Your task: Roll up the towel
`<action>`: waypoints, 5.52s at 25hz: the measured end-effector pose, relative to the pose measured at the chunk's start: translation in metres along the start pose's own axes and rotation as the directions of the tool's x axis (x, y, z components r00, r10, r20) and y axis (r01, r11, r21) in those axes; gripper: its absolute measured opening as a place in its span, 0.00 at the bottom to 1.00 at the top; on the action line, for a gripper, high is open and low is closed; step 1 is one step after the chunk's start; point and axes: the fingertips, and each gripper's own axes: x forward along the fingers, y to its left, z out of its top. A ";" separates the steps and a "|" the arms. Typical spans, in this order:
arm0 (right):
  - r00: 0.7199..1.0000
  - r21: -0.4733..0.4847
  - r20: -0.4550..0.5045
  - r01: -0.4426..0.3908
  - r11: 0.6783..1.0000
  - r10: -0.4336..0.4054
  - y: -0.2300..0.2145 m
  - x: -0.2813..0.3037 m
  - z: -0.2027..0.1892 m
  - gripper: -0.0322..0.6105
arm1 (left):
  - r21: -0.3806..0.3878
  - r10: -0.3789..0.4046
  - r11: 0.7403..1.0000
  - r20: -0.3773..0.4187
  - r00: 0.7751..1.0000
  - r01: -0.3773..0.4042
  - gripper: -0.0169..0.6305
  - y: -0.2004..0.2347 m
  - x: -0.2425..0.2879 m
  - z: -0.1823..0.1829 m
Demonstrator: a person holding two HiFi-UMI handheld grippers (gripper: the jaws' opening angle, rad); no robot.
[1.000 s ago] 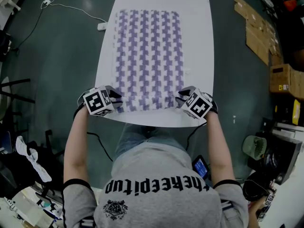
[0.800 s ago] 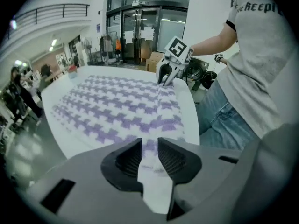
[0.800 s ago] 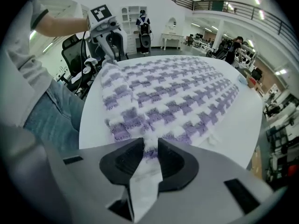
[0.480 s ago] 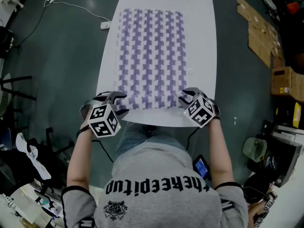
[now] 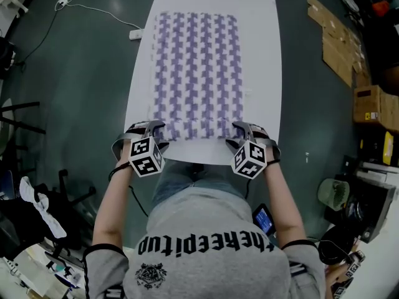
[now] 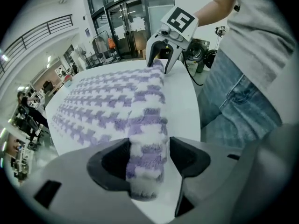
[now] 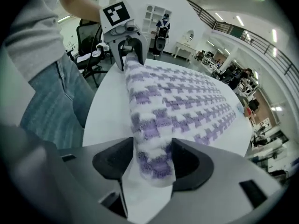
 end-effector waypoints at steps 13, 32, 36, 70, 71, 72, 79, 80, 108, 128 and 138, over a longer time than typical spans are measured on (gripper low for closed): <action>1.000 -0.013 -0.026 0.007 1.000 -0.008 -0.018 -0.014 0.002 0.22 | 0.046 -0.064 0.997 -0.021 0.998 0.064 0.19 0.007 -0.021 0.004; 0.967 0.184 0.064 -0.254 0.950 0.246 -0.007 -0.028 0.014 0.23 | -0.162 -0.273 0.941 0.150 0.950 0.296 0.24 0.004 -0.043 -0.005; 0.961 0.221 0.094 -0.276 0.936 0.261 -0.021 -0.032 0.006 0.24 | -0.217 -0.249 0.933 0.182 0.951 0.286 0.24 0.019 -0.045 0.010; 0.993 0.319 0.115 0.003 0.948 -0.042 -0.086 -0.049 0.011 0.25 | -0.280 0.065 0.960 0.251 0.966 0.008 0.31 0.086 -0.071 0.007; 0.990 0.312 0.126 0.016 0.950 -0.058 -0.089 -0.056 0.012 0.25 | -0.262 0.094 0.965 0.260 0.961 -0.024 0.31 0.088 -0.080 0.011; 0.989 0.300 0.137 0.018 0.954 -0.062 -0.089 -0.062 0.014 0.25 | -0.238 0.112 0.970 0.268 0.957 -0.046 0.31 0.088 -0.088 0.016; 0.993 0.140 0.110 -0.054 0.989 0.038 -0.029 -0.039 0.026 0.30 | -0.124 -0.007 0.992 0.190 0.982 0.031 0.36 0.021 -0.056 0.012; 0.995 0.112 0.088 -0.050 0.992 0.040 -0.025 -0.033 0.025 0.32 | -0.136 -0.018 0.990 0.173 0.985 0.041 0.38 0.017 -0.050 0.007; 0.977 0.111 -0.006 -0.213 0.971 0.215 -0.037 -0.029 0.006 0.17 | -0.162 -0.251 0.948 0.148 0.957 0.273 0.23 0.024 -0.042 0.004; 0.992 0.249 0.064 -0.124 0.960 0.112 -0.092 -0.031 0.023 0.22 | -0.316 -0.130 0.930 0.193 0.972 0.187 0.24 0.087 -0.052 0.003; 0.997 0.266 0.021 -0.081 0.960 0.078 -0.092 -0.012 0.020 0.22 | -0.335 -0.105 0.930 0.156 0.982 0.152 0.24 0.094 -0.038 -0.004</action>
